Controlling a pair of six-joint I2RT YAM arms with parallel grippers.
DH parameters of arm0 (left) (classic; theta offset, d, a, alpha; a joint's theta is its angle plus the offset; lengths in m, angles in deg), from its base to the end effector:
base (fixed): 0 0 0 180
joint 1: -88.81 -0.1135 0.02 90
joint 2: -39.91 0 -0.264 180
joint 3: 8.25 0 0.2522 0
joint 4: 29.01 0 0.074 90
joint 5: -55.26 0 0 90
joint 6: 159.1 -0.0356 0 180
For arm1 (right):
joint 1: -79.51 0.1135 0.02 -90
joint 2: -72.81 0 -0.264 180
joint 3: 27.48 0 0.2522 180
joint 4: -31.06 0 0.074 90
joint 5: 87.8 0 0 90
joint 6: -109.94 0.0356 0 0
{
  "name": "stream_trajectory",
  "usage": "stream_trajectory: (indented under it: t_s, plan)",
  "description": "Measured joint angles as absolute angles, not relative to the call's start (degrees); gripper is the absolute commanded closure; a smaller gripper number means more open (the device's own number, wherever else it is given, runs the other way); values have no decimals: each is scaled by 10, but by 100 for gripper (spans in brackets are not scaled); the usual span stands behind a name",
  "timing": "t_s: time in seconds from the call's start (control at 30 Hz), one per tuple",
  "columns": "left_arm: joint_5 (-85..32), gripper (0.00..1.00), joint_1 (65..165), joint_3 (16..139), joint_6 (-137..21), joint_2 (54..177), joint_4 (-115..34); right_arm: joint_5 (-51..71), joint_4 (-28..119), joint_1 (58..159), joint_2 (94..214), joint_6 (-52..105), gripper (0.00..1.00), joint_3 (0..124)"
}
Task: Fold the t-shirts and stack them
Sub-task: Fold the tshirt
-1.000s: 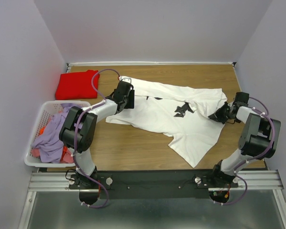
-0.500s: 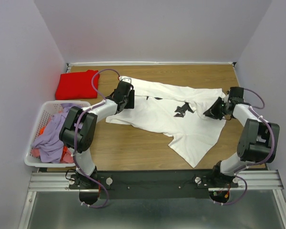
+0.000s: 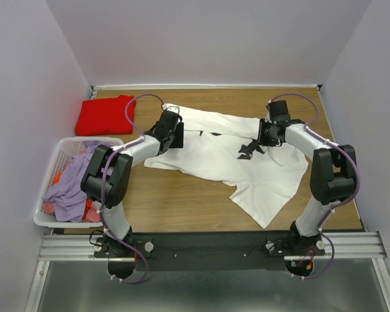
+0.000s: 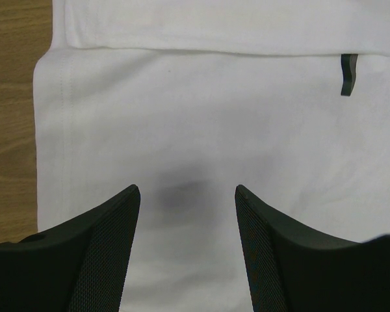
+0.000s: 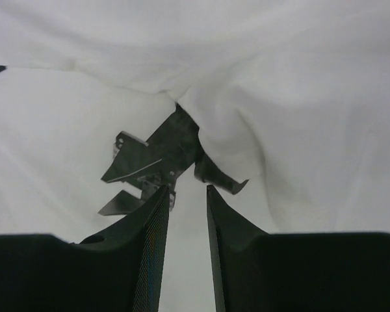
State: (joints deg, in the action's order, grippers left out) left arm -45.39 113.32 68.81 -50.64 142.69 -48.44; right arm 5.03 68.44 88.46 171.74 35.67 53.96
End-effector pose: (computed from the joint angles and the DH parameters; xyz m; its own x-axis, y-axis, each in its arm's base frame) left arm 0.3507 -0.1527 0.1842 -0.7034 -0.0213 -0.7105 0.0700 0.9926 -0.0990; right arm 0.3599 0.0585 0.2089 -0.8274 0.1438 -0.5429 0.0424 0.9799 0.1949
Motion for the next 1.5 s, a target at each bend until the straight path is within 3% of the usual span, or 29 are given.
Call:
stream_trajectory:
  t_s: [0.43,1.13,1.27,1.5]
  plan:
    - [-454,32,1133,688,-506,1427,-484,-48,694,897,1801,298,66,577]
    - [-454,32,1133,688,-506,1427,-484,-46,694,903,1821,290,68,582]
    - [-454,32,1133,688,-506,1427,-484,-55,693,903,1820,292,84,579]
    - [-454,32,1133,688,-506,1427,-484,-59,696,903,1819,294,99,579]
